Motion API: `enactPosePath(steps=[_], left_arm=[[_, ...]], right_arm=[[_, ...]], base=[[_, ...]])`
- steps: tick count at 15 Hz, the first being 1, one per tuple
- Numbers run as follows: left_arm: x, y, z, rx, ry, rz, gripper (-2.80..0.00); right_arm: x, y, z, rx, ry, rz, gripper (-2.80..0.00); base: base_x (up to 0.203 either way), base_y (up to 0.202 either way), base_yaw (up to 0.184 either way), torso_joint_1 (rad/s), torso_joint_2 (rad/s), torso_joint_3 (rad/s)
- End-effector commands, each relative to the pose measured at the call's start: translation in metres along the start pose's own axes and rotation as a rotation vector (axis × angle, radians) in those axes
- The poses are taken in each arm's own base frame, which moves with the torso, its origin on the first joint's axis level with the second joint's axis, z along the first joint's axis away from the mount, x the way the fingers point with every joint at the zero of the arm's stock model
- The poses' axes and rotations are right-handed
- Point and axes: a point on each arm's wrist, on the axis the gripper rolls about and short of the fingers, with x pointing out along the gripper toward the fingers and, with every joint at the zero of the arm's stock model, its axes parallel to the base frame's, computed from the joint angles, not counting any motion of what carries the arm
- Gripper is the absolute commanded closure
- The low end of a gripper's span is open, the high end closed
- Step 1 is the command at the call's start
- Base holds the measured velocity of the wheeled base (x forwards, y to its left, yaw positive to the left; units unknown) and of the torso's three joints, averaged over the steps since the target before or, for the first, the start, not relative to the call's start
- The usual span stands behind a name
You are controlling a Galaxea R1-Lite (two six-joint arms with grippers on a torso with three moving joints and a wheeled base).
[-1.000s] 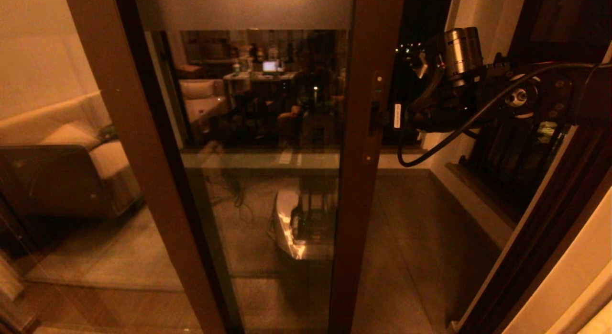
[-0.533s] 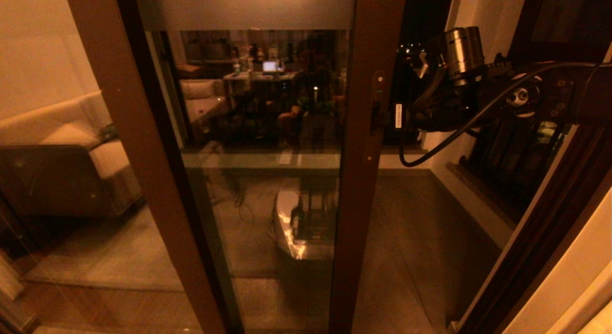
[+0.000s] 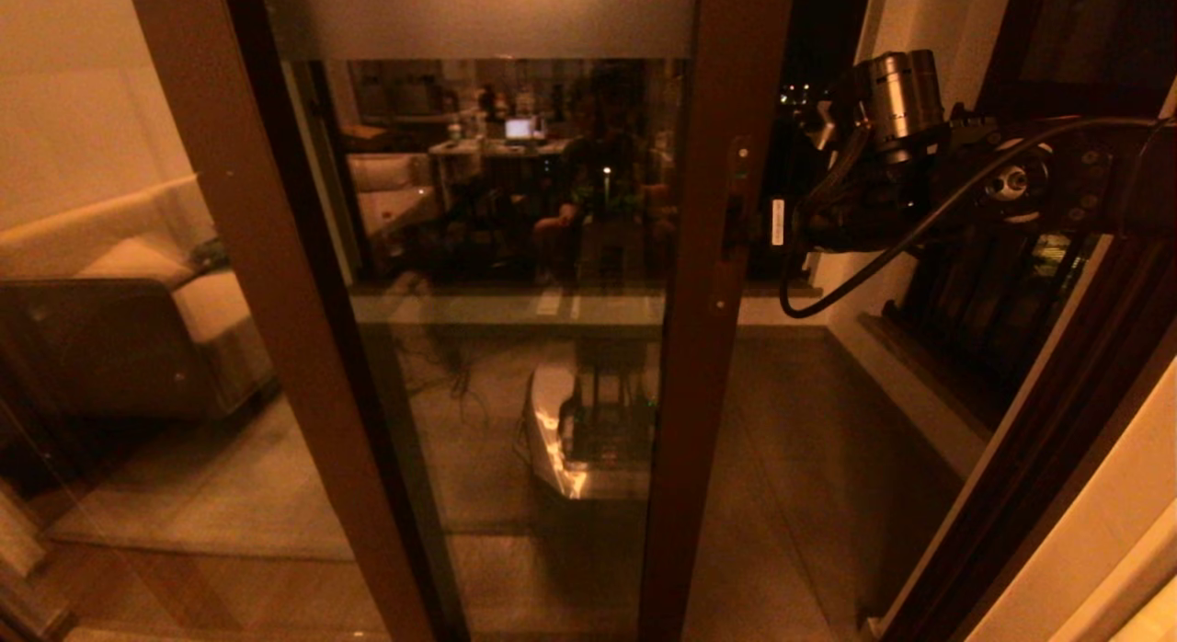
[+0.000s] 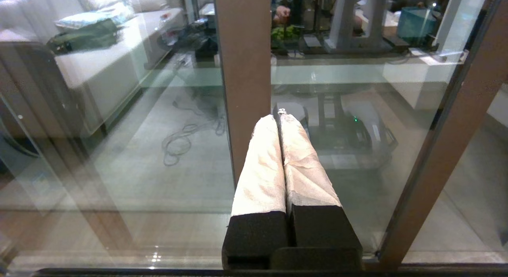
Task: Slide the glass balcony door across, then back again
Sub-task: Close the slid door
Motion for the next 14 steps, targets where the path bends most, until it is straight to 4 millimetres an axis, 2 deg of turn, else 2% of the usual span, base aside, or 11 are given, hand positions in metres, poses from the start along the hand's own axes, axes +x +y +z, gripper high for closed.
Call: enactPosePath(steps=[1,8,14], left_arm=[[0.002,0.000,-0.009,-0.001,0.034,-0.001,0.00],[0.002,0.000,-0.009,-0.001,0.034,-0.003,0.00],[0.002,0.000,-0.009,-0.001,0.034,-0.003,0.00]], right_arm=[[0.000,-0.003,0.001,0.003,-0.003,-0.010,-2.80],[-0.006,-0.015,0.002,0.011,-0.002,-0.035,-2.80],[-0.003,-0.038,0.004,0.019,-0.002,-0.088,-2.80]], base=[[0.000,0.000,0.000,0.000,0.00,0.000],[0.000,0.000,0.000,0.000,0.00,0.000],[0.000,0.000,0.000,0.000,0.00,0.000]])
